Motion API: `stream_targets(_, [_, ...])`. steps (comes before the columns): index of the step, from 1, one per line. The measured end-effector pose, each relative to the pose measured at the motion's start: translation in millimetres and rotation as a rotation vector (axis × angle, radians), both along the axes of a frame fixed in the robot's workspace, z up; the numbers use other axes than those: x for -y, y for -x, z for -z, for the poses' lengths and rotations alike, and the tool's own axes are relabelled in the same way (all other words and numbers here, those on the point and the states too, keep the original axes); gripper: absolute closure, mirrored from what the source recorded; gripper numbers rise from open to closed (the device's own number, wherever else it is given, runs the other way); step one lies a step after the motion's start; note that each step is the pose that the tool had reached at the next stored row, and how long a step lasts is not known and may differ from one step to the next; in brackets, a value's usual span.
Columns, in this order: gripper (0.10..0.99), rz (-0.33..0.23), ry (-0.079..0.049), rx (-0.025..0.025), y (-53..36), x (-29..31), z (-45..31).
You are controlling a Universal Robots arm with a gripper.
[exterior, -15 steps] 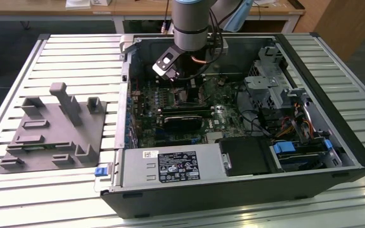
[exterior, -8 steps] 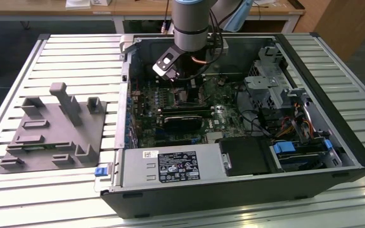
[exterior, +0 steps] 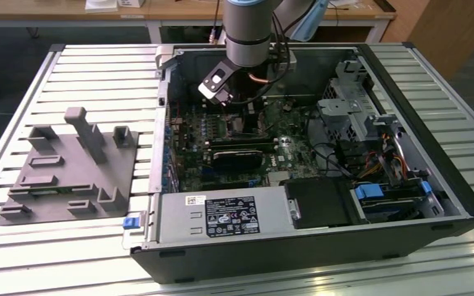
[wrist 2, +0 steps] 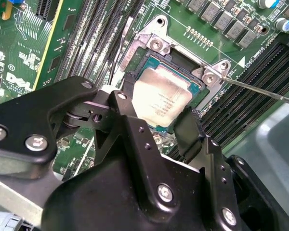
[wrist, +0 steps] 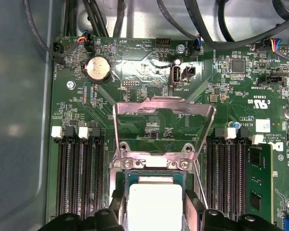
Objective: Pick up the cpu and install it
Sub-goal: 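Place the cpu into insertion slot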
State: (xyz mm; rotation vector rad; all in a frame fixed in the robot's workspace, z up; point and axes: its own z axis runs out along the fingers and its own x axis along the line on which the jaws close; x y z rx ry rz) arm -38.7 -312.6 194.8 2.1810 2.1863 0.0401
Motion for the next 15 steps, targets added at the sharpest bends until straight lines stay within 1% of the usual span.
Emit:
stream_targets(6, [0.478,0.0,0.0,0.0001,0.0,0.0,-7.1])
stream_targets(7, [0.494,0.0,0.0,0.0,0.0,0.0,-8.1])
stream_targets(8, [0.557,0.0,0.0,0.0,0.0,0.0,-8.9])
stream_targets(9, [0.557,0.0,0.0,-0.0002,0.0,0.0,-9.5])
stream_targets(11, [0.675,0.0,0.0,-0.0004,0.0,0.0,-11.0])
stream_targets(12, [0.675,0.0,0.0,-0.0005,0.0,0.0,-11.7])
stream_targets(14, [0.792,0.0,0.0,-0.0008,0.0,0.0,-13.1])
stream_targets(15, [0.792,0.0,0.0,-0.0008,0.0,0.0,-13.7])
